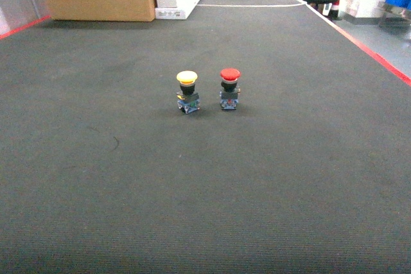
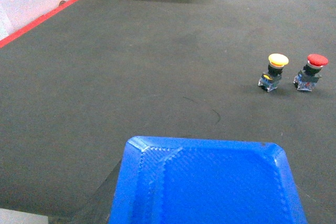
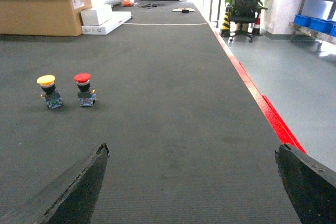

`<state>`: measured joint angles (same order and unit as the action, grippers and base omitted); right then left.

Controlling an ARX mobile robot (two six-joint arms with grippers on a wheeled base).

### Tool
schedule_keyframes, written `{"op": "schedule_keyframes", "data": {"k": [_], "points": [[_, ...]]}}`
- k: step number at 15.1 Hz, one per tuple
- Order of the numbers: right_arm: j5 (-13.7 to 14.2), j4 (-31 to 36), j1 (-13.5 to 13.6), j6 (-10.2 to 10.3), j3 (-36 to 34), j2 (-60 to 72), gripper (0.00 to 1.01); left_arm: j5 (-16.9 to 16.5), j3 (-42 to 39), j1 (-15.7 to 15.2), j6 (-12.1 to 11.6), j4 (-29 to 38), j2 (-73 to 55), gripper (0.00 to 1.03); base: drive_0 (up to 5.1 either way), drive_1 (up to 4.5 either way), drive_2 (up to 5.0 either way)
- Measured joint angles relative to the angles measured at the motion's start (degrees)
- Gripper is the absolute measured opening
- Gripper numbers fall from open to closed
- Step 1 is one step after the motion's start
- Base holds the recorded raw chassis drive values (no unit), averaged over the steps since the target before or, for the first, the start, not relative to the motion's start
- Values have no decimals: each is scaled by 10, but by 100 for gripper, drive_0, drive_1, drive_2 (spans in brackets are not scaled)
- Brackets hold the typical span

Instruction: Pick blue part to blue bin on bottom shelf

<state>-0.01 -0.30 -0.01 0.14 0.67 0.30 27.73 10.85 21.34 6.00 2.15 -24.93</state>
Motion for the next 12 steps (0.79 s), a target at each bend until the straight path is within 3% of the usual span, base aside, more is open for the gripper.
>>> {"op": "schedule_keyframes", "data": {"k": [3,6,12], "points": [[0,0,0,0,0,0,98,0,0,0,0,0,0,44,0,0,0],[0,0,0,0,0,0,98,0,0,0,0,-1,-3,44,-2,-345,341],[0,1,0,0,0,0,98,1,0,0,0,-2,1,44,-78,-78,-78]]}}
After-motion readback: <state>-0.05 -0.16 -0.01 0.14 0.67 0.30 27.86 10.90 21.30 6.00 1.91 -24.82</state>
